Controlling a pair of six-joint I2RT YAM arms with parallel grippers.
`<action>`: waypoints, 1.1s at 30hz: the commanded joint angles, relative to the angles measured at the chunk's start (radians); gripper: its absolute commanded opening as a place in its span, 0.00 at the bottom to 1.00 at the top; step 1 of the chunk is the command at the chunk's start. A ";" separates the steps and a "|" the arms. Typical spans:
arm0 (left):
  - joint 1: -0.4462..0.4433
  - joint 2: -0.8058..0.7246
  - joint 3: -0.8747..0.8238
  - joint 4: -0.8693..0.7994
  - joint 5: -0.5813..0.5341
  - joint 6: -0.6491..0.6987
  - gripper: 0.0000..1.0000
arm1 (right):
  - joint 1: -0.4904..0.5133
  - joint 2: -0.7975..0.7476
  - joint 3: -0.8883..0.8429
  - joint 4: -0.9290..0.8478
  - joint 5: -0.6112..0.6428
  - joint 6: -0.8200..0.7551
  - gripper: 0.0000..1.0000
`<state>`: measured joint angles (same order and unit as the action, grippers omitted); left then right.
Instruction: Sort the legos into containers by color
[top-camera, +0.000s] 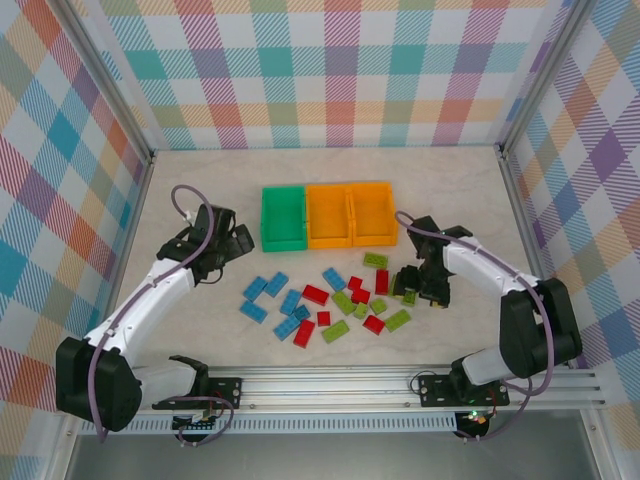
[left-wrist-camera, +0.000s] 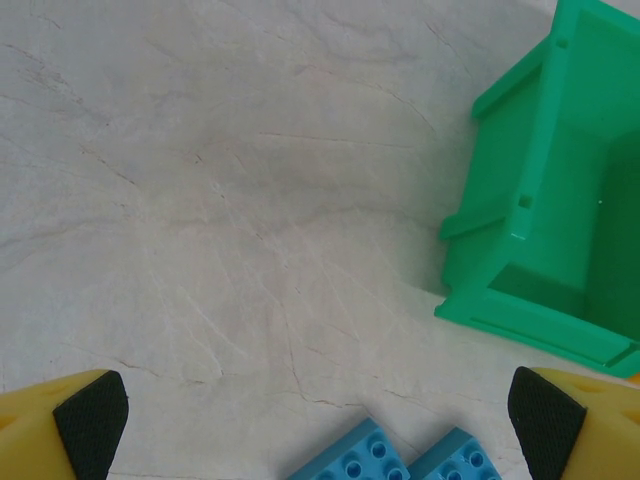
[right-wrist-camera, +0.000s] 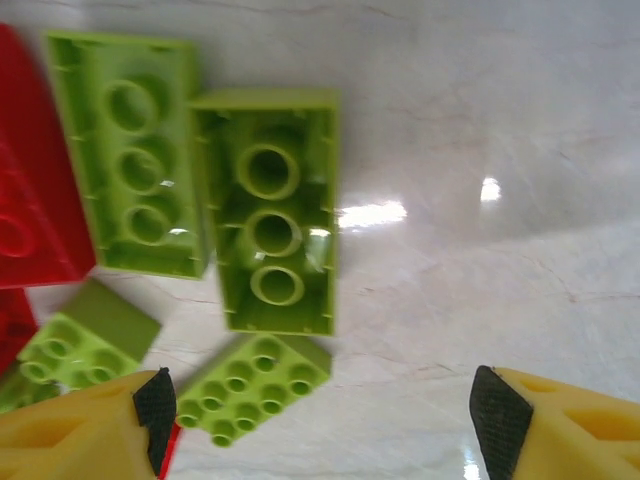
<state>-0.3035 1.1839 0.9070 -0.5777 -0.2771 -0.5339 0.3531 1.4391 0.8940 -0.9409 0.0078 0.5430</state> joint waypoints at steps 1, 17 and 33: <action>0.000 -0.025 -0.010 -0.023 0.007 0.015 1.00 | -0.003 -0.033 -0.013 0.000 0.025 0.019 0.81; -0.001 -0.025 -0.006 -0.019 0.019 0.006 1.00 | 0.007 0.105 0.002 0.101 0.032 0.041 0.68; 0.000 -0.010 -0.001 -0.017 0.009 0.000 1.00 | 0.007 0.053 -0.036 0.135 0.043 0.037 0.34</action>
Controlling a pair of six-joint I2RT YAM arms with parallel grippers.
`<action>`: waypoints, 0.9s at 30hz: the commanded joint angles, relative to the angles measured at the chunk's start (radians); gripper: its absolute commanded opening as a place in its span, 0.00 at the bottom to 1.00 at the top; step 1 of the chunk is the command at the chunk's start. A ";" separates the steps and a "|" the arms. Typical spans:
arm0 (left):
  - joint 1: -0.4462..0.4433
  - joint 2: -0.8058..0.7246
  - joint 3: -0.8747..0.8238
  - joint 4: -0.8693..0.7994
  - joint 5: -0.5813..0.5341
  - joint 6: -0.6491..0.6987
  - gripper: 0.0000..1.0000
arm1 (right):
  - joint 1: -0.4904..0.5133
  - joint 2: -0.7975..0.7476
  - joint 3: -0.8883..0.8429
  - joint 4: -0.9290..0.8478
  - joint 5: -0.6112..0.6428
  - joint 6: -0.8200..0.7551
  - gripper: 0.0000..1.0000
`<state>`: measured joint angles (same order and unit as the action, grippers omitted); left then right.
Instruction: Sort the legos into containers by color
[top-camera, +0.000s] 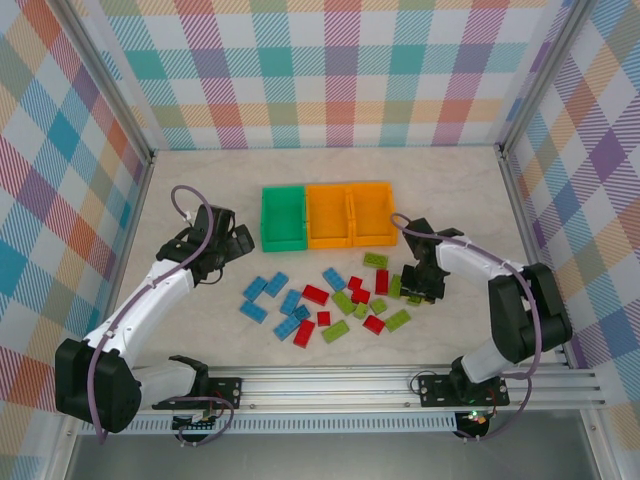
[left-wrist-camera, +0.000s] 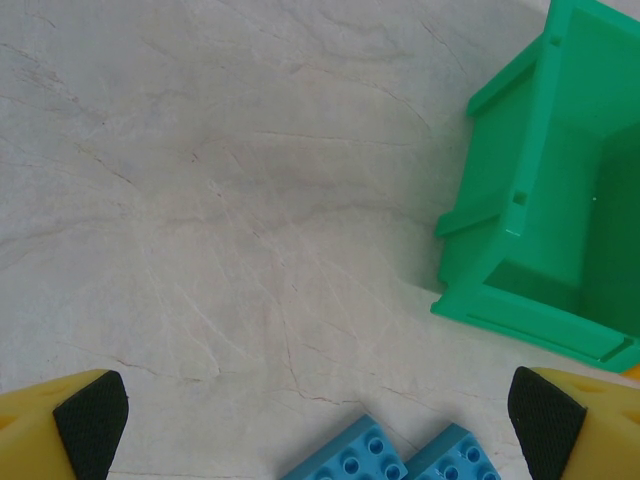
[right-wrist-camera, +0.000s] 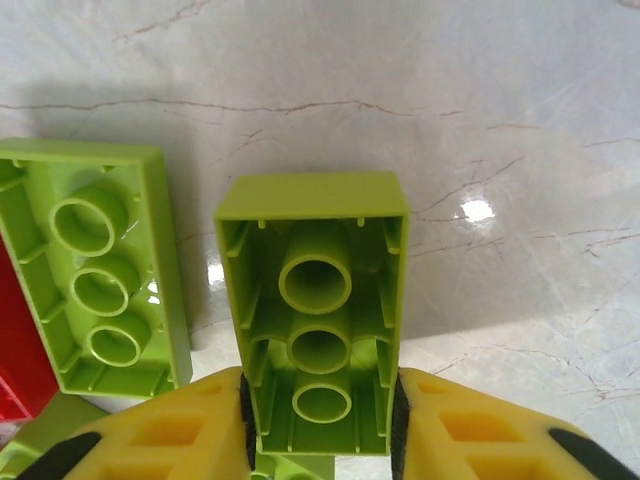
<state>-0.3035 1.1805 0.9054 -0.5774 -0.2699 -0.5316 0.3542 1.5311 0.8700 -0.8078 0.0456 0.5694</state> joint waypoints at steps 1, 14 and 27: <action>0.000 -0.006 0.000 -0.018 0.003 -0.003 1.00 | 0.006 -0.055 -0.011 0.002 0.005 0.009 0.33; 0.000 0.009 0.003 -0.039 -0.015 -0.017 1.00 | 0.027 -0.084 0.302 0.003 -0.049 -0.044 0.30; -0.002 0.014 -0.075 -0.119 0.062 -0.180 1.00 | 0.034 0.449 0.879 -0.164 -0.027 -0.090 0.29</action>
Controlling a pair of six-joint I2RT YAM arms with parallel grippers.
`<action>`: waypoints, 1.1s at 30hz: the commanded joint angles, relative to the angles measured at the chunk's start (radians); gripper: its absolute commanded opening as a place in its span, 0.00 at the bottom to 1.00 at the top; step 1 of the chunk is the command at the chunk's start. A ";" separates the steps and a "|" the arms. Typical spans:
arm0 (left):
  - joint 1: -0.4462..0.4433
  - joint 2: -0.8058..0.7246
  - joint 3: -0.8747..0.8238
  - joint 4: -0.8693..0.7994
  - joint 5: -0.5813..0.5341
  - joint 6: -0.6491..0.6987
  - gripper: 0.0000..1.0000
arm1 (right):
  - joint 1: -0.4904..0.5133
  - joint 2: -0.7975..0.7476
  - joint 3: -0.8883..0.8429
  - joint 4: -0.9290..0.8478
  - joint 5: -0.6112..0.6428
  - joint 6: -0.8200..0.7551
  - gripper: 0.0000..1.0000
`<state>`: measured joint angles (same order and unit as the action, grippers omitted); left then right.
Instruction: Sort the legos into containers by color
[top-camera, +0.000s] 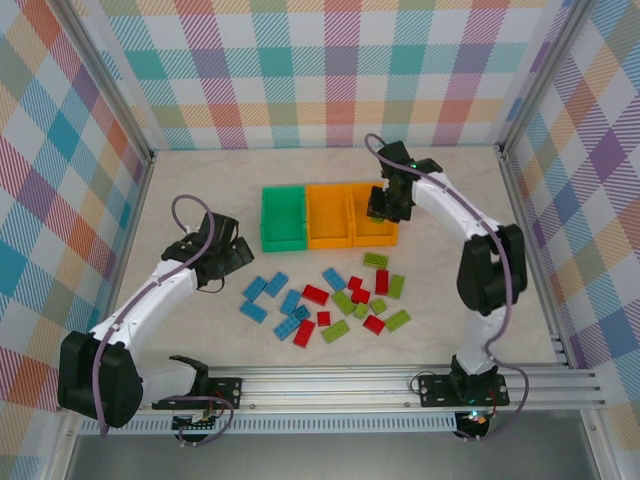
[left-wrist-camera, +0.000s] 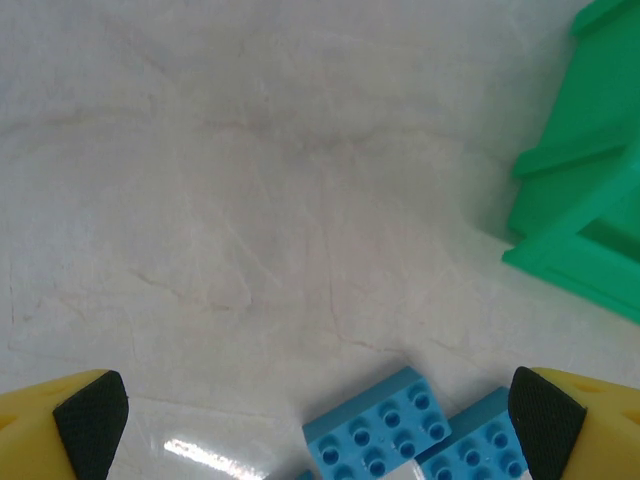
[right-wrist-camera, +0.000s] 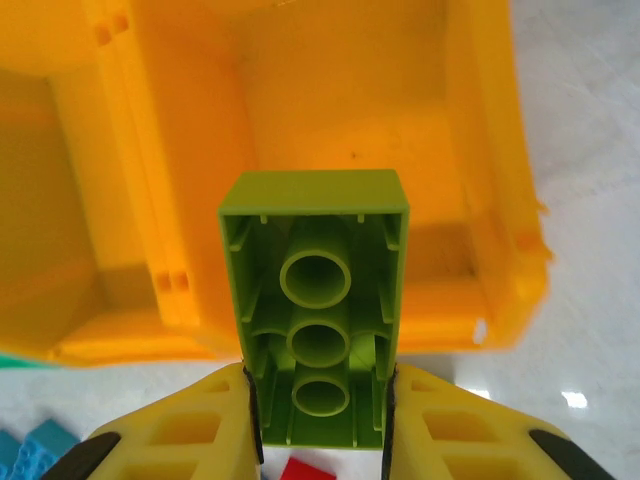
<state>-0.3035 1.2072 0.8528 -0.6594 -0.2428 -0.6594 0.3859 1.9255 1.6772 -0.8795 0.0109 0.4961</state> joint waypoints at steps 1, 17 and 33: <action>-0.002 -0.017 -0.028 -0.038 0.040 -0.056 1.00 | 0.002 0.078 0.092 -0.096 0.011 -0.012 0.29; -0.042 0.038 -0.108 -0.032 0.166 -0.195 0.99 | 0.004 0.262 0.273 -0.155 0.003 0.035 0.53; -0.084 0.026 -0.056 -0.008 0.168 0.214 0.92 | 0.013 0.013 0.050 -0.074 -0.024 0.047 0.83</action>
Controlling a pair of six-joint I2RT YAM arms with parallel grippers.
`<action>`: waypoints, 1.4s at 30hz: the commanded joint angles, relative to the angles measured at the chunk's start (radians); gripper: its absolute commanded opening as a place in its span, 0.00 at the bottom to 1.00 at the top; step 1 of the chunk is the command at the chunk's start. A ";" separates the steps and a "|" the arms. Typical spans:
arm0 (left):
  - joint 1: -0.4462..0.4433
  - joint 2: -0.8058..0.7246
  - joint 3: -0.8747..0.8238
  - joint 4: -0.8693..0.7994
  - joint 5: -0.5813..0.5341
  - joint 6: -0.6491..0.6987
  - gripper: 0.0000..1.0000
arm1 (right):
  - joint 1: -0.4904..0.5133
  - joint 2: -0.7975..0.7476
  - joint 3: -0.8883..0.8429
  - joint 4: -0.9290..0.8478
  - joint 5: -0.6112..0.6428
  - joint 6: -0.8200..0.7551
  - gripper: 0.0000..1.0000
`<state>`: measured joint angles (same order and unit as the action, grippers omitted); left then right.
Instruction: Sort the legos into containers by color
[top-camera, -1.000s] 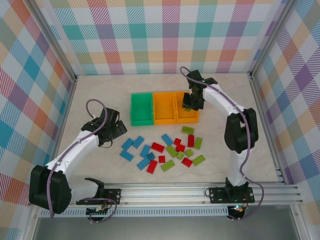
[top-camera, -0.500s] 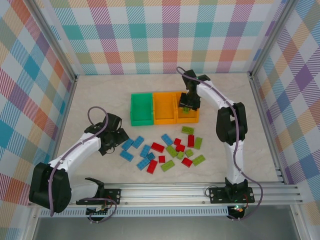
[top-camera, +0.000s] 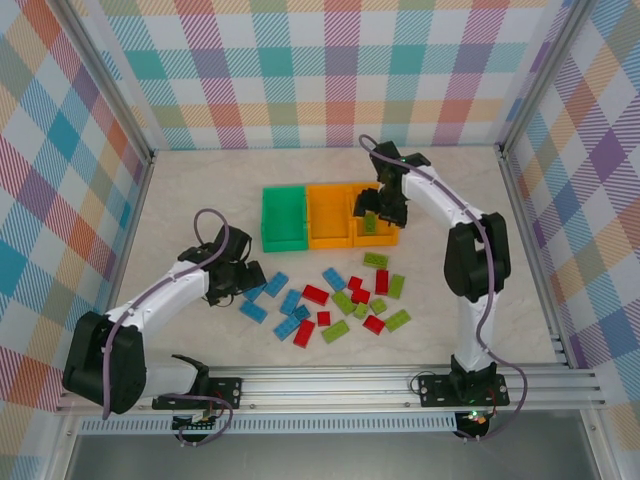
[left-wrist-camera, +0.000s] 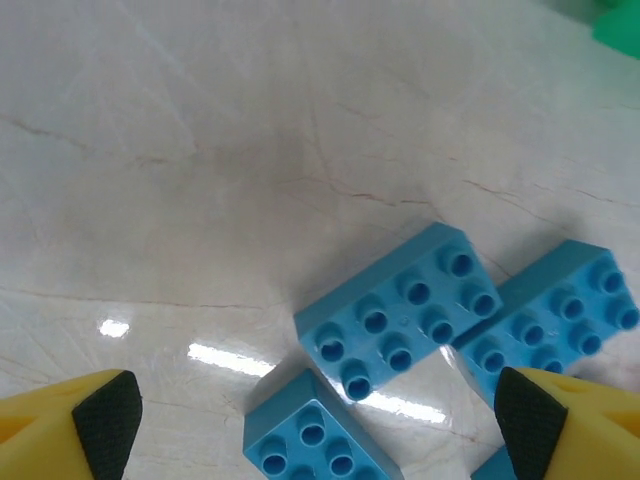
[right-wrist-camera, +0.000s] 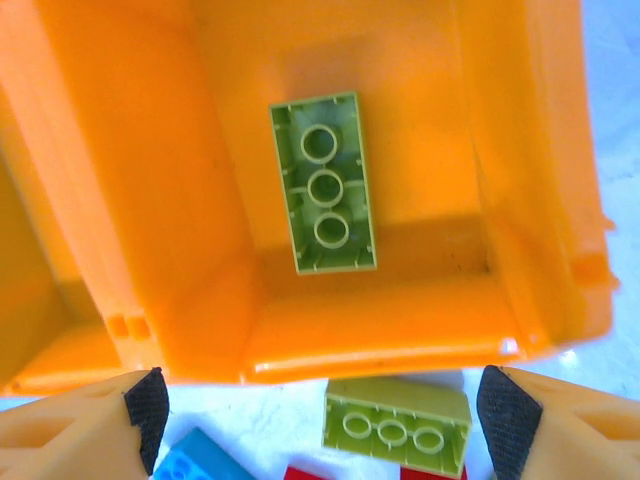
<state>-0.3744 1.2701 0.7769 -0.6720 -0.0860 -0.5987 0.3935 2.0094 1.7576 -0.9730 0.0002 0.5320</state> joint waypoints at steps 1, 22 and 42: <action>-0.014 -0.042 0.028 -0.012 0.001 0.192 0.92 | 0.006 -0.081 -0.038 0.019 -0.011 0.008 0.84; -0.027 0.150 0.153 -0.140 0.070 0.847 0.71 | 0.001 -0.144 -0.115 -0.006 0.055 0.011 0.87; -0.038 0.295 0.139 -0.092 0.097 0.875 0.68 | -0.007 -0.156 -0.139 -0.006 0.077 0.004 0.88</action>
<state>-0.4000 1.5482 0.9241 -0.7704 -0.0074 0.2596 0.3920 1.8877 1.6318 -0.9623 0.0681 0.5381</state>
